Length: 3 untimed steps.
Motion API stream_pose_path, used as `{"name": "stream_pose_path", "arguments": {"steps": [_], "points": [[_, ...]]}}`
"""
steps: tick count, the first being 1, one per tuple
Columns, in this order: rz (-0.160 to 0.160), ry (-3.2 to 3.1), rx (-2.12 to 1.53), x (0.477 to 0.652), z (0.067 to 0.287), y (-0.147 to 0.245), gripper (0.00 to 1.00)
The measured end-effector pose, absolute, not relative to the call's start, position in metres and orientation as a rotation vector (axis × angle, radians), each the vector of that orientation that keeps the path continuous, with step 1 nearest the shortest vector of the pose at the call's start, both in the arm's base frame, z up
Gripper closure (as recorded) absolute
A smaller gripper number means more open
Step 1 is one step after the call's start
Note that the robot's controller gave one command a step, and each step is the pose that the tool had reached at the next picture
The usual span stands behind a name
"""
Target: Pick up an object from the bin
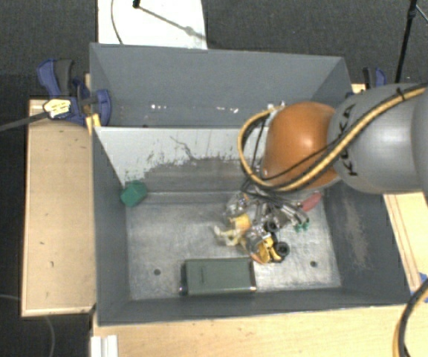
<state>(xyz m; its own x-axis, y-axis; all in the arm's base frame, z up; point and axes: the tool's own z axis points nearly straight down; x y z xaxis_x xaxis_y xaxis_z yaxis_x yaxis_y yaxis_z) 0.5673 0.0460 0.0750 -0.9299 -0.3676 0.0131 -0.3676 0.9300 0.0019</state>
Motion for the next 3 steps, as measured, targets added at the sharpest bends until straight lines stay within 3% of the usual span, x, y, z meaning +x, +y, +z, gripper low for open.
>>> {"name": "stream_pose_path", "arguments": {"steps": [3], "points": [[-0.001,-3.094,0.541,0.568,0.195,0.047,1.0]]}}
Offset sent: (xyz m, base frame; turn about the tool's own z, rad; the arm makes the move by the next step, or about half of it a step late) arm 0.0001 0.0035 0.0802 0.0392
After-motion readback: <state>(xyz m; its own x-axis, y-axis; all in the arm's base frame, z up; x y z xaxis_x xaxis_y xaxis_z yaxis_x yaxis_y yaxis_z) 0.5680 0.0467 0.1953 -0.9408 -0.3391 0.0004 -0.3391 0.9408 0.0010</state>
